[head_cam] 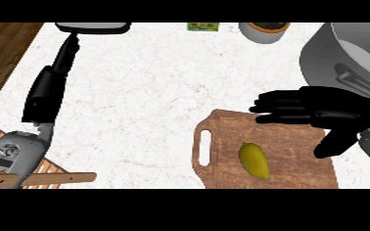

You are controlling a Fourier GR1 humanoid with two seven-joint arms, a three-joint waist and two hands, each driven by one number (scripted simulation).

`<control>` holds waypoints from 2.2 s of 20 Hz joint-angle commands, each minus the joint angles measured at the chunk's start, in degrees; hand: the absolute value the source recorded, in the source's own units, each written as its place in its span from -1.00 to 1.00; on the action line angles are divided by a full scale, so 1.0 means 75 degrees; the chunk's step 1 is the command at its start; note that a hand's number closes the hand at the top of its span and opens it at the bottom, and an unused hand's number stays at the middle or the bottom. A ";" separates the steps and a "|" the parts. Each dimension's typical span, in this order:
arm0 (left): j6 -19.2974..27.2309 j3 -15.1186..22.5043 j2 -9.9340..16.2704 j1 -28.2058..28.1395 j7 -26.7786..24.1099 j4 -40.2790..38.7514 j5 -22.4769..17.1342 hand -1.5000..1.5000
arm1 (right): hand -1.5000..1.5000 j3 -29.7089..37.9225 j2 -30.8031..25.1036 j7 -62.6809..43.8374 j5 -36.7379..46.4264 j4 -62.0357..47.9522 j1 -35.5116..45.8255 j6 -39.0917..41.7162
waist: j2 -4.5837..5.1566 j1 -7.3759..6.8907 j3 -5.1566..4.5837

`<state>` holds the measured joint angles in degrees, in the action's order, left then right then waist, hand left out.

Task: Pick the lemon from the cutting board and place it in the pot

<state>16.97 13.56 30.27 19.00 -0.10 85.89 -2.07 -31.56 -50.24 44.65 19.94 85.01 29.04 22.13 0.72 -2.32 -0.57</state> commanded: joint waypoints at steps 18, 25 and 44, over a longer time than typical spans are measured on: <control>0.0038 -0.0764 -0.1249 -0.0270 0.0349 0.0494 -0.1497 0.00 | -1.00 -0.1583 0.0761 0.0397 0.1206 -0.0499 -0.0462 -0.0862 | -0.0081 0.0101 0.0052; 0.0171 -0.0820 -0.1346 -0.0202 0.0371 0.0265 -0.1215 0.00 | -1.00 -0.1547 0.1043 -0.0111 0.1602 -0.0788 -0.0332 -0.1201 | -0.0034 0.0179 0.0028; 0.0250 -0.0536 -0.1428 -0.0028 0.0741 0.0391 -0.0309 0.00 | 1.00 -0.2433 0.2273 0.0158 0.2373 -0.1030 -0.0408 -0.1731 | 0.0014 0.0169 -0.0005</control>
<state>17.24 13.04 34.87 19.45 4.34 87.06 12.76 -48.18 -34.92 43.96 36.28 76.69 25.68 10.58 0.92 -1.41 -0.95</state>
